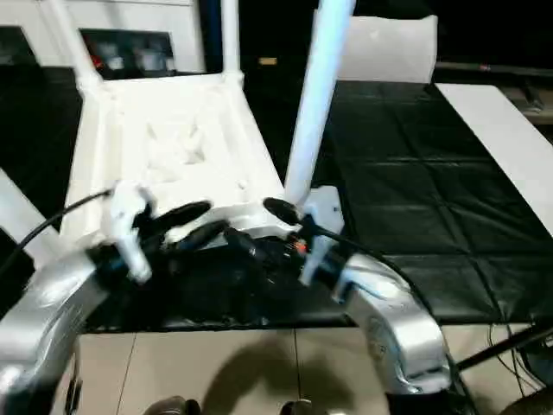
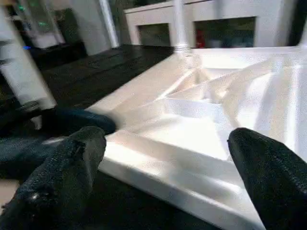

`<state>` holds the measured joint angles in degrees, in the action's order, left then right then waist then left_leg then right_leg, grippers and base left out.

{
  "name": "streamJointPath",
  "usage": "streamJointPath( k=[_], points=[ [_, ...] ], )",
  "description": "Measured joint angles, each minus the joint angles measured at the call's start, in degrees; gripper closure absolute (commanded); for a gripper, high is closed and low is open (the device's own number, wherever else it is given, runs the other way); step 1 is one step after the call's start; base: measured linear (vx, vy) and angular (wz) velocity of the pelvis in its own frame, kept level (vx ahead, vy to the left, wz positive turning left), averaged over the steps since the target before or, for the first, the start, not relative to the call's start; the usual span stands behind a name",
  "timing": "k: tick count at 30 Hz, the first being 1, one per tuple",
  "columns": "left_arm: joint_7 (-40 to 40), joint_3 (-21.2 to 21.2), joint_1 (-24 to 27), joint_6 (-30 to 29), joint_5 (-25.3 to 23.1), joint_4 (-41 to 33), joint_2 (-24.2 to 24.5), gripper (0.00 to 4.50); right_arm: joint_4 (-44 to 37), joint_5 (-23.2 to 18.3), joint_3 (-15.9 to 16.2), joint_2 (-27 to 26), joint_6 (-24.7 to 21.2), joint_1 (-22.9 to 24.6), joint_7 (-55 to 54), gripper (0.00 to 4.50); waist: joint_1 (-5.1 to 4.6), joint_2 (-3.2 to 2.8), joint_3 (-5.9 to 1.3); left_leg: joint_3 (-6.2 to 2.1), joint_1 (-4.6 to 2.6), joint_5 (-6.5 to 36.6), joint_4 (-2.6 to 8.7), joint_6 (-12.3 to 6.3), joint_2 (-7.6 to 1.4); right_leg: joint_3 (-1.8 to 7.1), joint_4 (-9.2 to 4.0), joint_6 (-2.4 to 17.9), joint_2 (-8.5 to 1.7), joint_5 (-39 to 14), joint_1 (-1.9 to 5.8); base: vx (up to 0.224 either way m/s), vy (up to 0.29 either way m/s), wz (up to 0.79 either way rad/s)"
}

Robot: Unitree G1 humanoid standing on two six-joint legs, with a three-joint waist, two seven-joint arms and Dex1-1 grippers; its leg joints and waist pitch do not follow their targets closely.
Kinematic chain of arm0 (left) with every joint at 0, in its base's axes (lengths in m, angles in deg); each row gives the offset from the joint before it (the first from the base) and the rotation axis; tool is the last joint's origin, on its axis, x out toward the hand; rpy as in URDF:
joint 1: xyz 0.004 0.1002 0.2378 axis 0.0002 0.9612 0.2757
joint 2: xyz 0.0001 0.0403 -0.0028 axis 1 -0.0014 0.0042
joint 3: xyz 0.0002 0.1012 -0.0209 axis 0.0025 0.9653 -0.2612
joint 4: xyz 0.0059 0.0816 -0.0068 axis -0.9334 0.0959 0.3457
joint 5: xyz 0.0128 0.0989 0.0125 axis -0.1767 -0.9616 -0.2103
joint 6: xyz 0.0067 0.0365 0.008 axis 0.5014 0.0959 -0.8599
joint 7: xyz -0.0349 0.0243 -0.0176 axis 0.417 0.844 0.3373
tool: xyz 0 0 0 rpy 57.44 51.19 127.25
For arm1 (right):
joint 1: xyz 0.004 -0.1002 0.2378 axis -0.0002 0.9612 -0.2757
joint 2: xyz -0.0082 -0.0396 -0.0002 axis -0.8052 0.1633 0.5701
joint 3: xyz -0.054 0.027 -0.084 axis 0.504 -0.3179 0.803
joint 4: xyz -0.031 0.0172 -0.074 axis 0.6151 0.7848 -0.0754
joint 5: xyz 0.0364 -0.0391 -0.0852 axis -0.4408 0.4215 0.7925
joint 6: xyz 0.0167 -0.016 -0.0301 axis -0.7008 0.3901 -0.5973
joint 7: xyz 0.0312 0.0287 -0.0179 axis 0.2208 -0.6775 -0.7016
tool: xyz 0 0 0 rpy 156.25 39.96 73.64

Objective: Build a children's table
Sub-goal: Rotate table base

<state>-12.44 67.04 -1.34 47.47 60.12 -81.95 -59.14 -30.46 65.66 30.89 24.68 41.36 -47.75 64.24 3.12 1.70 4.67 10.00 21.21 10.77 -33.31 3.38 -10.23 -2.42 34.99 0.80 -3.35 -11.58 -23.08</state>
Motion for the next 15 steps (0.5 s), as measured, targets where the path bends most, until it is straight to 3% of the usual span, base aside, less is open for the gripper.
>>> streamJointPath(
  k=[5, 10, 15],
  points=[
    [2.0, -1.0, 7.2, -1.2, 0.1, -6.0, 1.7, 1.36, 5.9, 3.1, -1.9, -0.9, 3.1, -3.4, -5.8, 0.0, -0.42, 0.27, 0.12, 0.01, -0.03, 0.0, 0.06, 0.02, 0.02, 0.06, -0.01, -0.1, 0.02, -0.1, 0.01, 0.0, 0.0, 0.0],
    [3.5, -2.1, 10.8, -1.5, 0.2, -9.2, 2.0, 0.99, 11.8, 5.4, -5.0, -0.9, 6.1, -7.0, -10.7, 0.0, -0.07, 0.52, 0.15, 0.02, -0.04, 0.0, 0.04, 0.03, 0.04, 0.11, 0.0, -0.1, 0.02, 0.0, 0.03, 0.0, 0.0, 0.0],
    [4.1, -4.2, 17.8, -0.8, 0.6, -11.8, 3.2, 0.59, 17.3, 6.9, -8.8, 1.5, 9.0, -9.2, -13.7, 0.0, 0.44, 0.71, 0.1, 0.02, -0.01, 0.0, 0.02, 0.02, 0.04, 0.07, 0.01, -0.1, 0.02, 0.0, 0.05, 0.0, 0.0, 0.0]
  ],
)
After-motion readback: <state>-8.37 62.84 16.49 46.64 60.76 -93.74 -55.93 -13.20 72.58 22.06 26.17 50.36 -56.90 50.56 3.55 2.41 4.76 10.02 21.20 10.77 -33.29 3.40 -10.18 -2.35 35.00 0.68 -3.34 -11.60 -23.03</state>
